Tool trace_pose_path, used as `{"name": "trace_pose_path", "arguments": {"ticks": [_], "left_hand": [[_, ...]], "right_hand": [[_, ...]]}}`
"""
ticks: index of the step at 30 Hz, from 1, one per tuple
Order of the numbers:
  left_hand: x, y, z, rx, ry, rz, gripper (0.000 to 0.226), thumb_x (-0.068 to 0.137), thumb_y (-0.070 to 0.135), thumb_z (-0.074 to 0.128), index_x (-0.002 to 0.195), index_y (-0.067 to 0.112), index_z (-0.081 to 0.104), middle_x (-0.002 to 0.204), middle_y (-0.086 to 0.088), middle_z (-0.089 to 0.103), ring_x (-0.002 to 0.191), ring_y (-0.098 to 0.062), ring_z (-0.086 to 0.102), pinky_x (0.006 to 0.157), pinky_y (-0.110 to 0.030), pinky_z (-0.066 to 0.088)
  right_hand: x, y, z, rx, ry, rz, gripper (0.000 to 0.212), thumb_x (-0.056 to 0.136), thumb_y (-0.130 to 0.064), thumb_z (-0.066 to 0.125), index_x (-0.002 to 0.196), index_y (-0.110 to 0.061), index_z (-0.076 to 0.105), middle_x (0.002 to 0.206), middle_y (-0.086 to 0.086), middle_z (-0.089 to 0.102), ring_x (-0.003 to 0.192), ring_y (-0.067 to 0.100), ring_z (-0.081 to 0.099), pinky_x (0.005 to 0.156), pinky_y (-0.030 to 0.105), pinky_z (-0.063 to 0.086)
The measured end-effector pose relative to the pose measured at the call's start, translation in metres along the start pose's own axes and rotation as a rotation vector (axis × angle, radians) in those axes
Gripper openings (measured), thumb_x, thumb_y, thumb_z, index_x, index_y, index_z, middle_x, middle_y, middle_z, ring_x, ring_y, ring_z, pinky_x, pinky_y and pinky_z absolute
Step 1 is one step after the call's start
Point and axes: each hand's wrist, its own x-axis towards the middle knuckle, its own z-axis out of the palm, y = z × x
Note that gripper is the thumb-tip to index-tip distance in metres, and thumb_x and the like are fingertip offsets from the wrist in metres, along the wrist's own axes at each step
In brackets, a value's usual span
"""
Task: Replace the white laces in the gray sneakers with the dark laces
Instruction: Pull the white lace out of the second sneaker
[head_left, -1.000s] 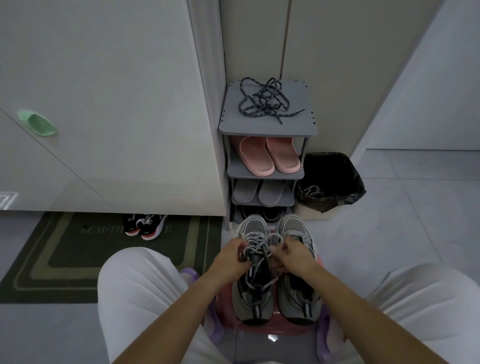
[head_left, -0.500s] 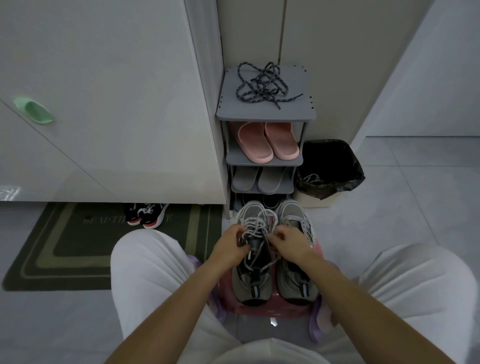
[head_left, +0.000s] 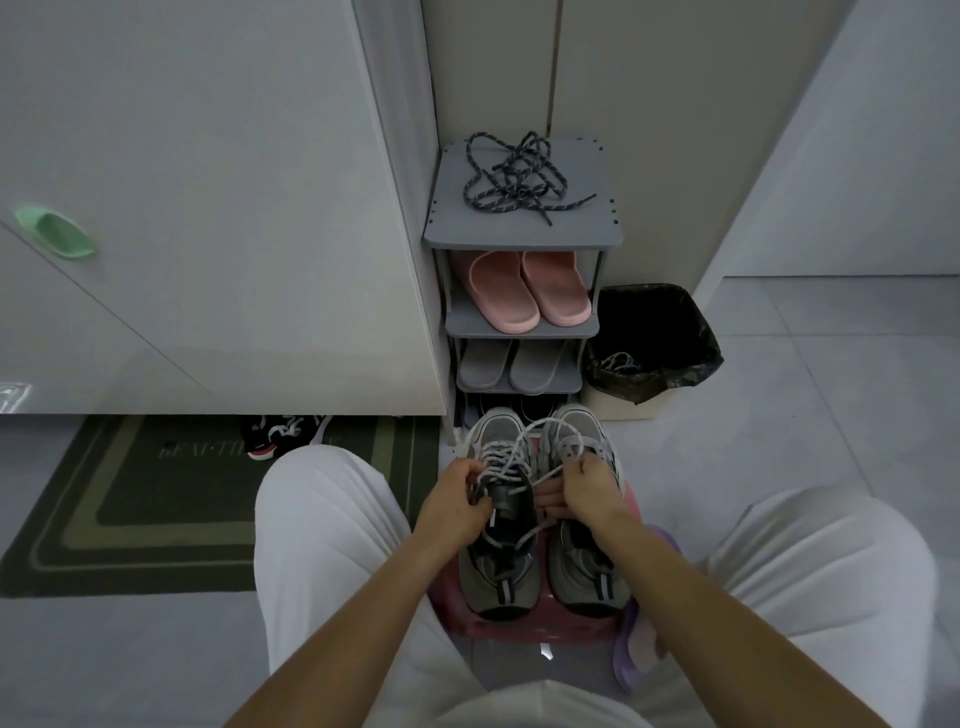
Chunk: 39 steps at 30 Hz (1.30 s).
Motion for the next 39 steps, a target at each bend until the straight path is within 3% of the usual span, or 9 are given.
{"name": "trace_pose_path", "arguments": {"ticks": [2, 6, 11, 14, 18, 21, 27, 32, 39], "left_hand": [[0.000, 0.001, 0.000, -0.006, 0.005, -0.002, 0.034, 0.086, 0.014, 0.060, 0.118, 0.019, 0.050, 0.112, 0.002, 0.060, 0.095, -0.010, 0.058, 0.079, -0.020, 0.042], [-0.001, 0.003, -0.002, -0.007, 0.012, -0.007, 0.033, 0.086, 0.013, 0.061, 0.117, 0.019, 0.051, 0.110, 0.002, 0.059, 0.095, -0.010, 0.058, 0.079, -0.020, 0.042], [-0.002, 0.004, -0.002, -0.021, 0.005, -0.020, 0.033, 0.087, 0.012, 0.060, 0.117, 0.019, 0.051, 0.107, 0.004, 0.059, 0.096, -0.011, 0.058, 0.080, -0.020, 0.041], [-0.003, 0.006, -0.003, -0.013, 0.007, -0.021, 0.033, 0.086, 0.013, 0.061, 0.118, 0.019, 0.051, 0.108, 0.004, 0.059, 0.095, -0.009, 0.057, 0.081, -0.020, 0.043], [-0.004, 0.006, -0.003, -0.027, 0.014, -0.025, 0.034, 0.086, 0.013, 0.062, 0.117, 0.019, 0.051, 0.111, 0.001, 0.061, 0.093, -0.009, 0.058, 0.081, -0.020, 0.044], [-0.007, 0.006, -0.003, -0.080, 0.017, -0.019, 0.040, 0.085, 0.017, 0.067, 0.121, 0.016, 0.049, 0.108, 0.003, 0.058, 0.096, -0.010, 0.057, 0.084, -0.021, 0.044], [-0.014, 0.006, -0.007, -0.148, 0.163, -0.024, 0.013, 0.093, 0.019, 0.056, 0.082, 0.013, 0.057, 0.113, -0.017, 0.065, 0.114, -0.026, 0.058, 0.087, -0.026, 0.043], [-0.010, 0.015, -0.006, -0.021, 0.147, -0.003, 0.008, 0.091, 0.021, 0.058, 0.087, 0.014, 0.059, 0.082, 0.004, 0.060, 0.082, -0.014, 0.058, 0.072, -0.022, 0.044], [0.011, 0.035, -0.028, 0.269, 0.081, 0.064, 0.016, 0.097, 0.020, 0.040, 0.086, 0.008, 0.043, 0.074, -0.006, 0.054, 0.070, -0.024, 0.054, 0.062, -0.032, 0.039]], "right_hand": [[-0.002, 0.000, 0.001, 0.052, 0.005, -0.009, 0.021, 0.100, -0.022, 0.036, 0.088, -0.007, 0.044, 0.077, 0.016, 0.069, 0.064, 0.026, 0.069, 0.062, 0.040, 0.060], [-0.009, -0.001, -0.002, -0.180, -0.082, -0.123, 0.016, 0.086, -0.029, 0.065, 0.074, -0.019, 0.060, 0.084, 0.010, 0.071, 0.082, 0.026, 0.069, 0.081, 0.041, 0.056], [-0.002, 0.004, -0.001, -0.188, -0.065, -0.110, 0.017, 0.097, -0.024, 0.044, 0.086, -0.013, 0.049, 0.094, 0.017, 0.069, 0.081, 0.028, 0.068, 0.077, 0.046, 0.057], [-0.009, -0.003, -0.003, 0.003, -0.044, -0.037, 0.018, 0.103, -0.018, 0.029, 0.088, -0.012, 0.036, 0.085, 0.019, 0.069, 0.056, 0.018, 0.068, 0.055, 0.029, 0.059], [-0.013, -0.007, -0.005, 0.062, -0.099, -0.044, 0.014, 0.099, -0.016, 0.043, 0.101, -0.003, 0.046, 0.083, 0.012, 0.068, 0.064, 0.015, 0.067, 0.058, 0.022, 0.056], [-0.011, -0.002, -0.006, 0.041, -0.102, -0.068, 0.021, 0.092, -0.018, 0.058, 0.106, -0.004, 0.054, 0.086, 0.006, 0.068, 0.075, 0.017, 0.068, 0.071, 0.029, 0.058], [-0.022, 0.002, -0.002, -0.560, -0.172, -0.298, 0.045, 0.080, -0.031, 0.071, 0.120, -0.014, 0.059, 0.116, -0.001, 0.063, 0.105, 0.013, 0.059, 0.090, 0.022, 0.045], [-0.022, 0.004, -0.002, -0.558, -0.156, -0.324, 0.040, 0.081, -0.025, 0.071, 0.116, -0.012, 0.059, 0.113, 0.004, 0.065, 0.104, 0.016, 0.061, 0.093, 0.027, 0.048], [-0.022, 0.000, -0.002, -0.580, -0.177, -0.350, 0.031, 0.081, -0.020, 0.068, 0.109, -0.011, 0.061, 0.107, 0.004, 0.067, 0.099, 0.017, 0.062, 0.088, 0.029, 0.050]]}}
